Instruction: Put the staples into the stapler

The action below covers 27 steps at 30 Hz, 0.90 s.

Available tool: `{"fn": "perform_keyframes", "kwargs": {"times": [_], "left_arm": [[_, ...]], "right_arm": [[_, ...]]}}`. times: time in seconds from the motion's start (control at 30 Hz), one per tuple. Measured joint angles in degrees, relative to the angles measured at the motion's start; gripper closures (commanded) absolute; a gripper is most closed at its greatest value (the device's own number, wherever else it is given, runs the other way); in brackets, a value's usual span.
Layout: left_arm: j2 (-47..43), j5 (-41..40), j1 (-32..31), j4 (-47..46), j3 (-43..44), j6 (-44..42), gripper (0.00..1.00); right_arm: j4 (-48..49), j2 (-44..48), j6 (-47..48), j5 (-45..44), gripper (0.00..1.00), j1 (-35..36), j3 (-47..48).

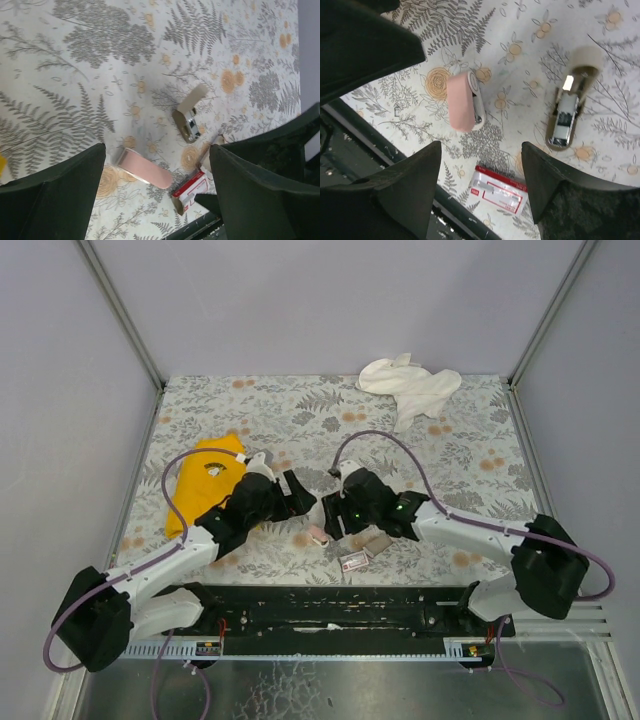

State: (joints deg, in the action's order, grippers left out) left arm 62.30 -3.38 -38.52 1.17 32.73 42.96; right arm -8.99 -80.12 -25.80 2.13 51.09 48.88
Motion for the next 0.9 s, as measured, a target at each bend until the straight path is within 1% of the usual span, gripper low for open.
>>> {"fn": "perform_keyframes", "kwargs": {"times": [0.17, 0.43, 0.53, 0.9], "left_arm": [[-1.77, 3.21, 4.76, 0.28, -3.19, 1.16, 0.15], [-3.61, 3.17, 7.43, 1.57, -5.92, 2.75, 0.14], [-4.15, 3.19, 7.76, 1.84, -6.6, 3.26, 0.14], [-4.2, 5.14, 7.85, 1.79, -7.72, 3.96, 0.15]], "right_arm": [[-0.9, -7.45, 3.58, -4.68, 0.28, 5.64, 5.22], [-1.57, -17.86, 6.01, -9.49, 0.33, 10.49, 10.05], [-2.58, -19.56, 6.32, -10.32, 0.37, 10.93, 10.05], [-2.47, -21.81, 7.06, -11.69, 0.54, 11.06, 10.05]]}}
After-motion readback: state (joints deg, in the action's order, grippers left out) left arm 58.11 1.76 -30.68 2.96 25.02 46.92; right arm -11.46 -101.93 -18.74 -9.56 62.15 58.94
